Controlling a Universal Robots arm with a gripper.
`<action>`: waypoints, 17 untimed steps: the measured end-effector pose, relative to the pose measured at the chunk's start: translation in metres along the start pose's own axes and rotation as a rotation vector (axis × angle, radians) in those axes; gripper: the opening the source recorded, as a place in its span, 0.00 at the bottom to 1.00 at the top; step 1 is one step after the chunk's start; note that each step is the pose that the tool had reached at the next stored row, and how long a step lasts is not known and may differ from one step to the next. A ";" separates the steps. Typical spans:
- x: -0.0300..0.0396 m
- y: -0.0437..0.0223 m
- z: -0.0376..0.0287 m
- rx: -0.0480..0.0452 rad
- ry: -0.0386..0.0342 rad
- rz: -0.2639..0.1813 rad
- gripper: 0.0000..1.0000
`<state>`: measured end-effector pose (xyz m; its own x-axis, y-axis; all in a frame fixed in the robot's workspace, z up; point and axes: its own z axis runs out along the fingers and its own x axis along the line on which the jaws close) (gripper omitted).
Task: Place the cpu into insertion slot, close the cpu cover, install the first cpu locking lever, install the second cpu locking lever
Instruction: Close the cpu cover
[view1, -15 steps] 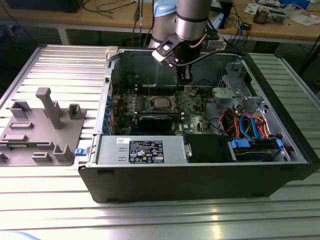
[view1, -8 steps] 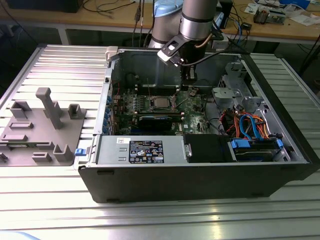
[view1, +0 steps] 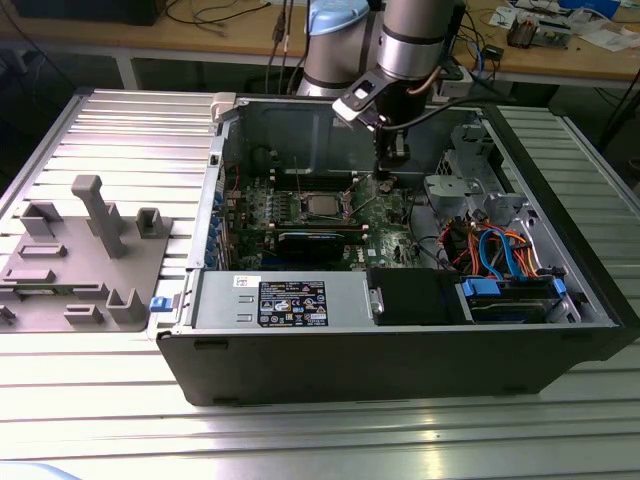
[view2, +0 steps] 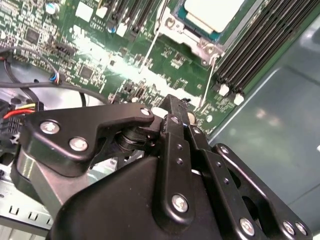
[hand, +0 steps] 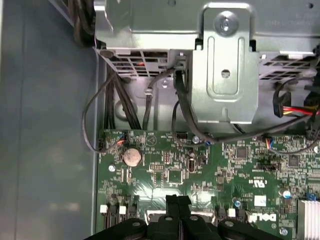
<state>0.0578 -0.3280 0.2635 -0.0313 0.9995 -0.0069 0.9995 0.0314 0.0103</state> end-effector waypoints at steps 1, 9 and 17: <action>0.0003 0.0020 0.0001 0.0010 -0.0007 0.000 0.11; 0.0002 0.0094 0.0055 0.0091 -0.0013 0.000 0.11; -0.0068 0.0093 0.0115 0.0106 -0.0013 0.000 0.11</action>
<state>0.0675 -0.3345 0.2522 -0.0312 0.9995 -0.0082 0.9995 0.0312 -0.0003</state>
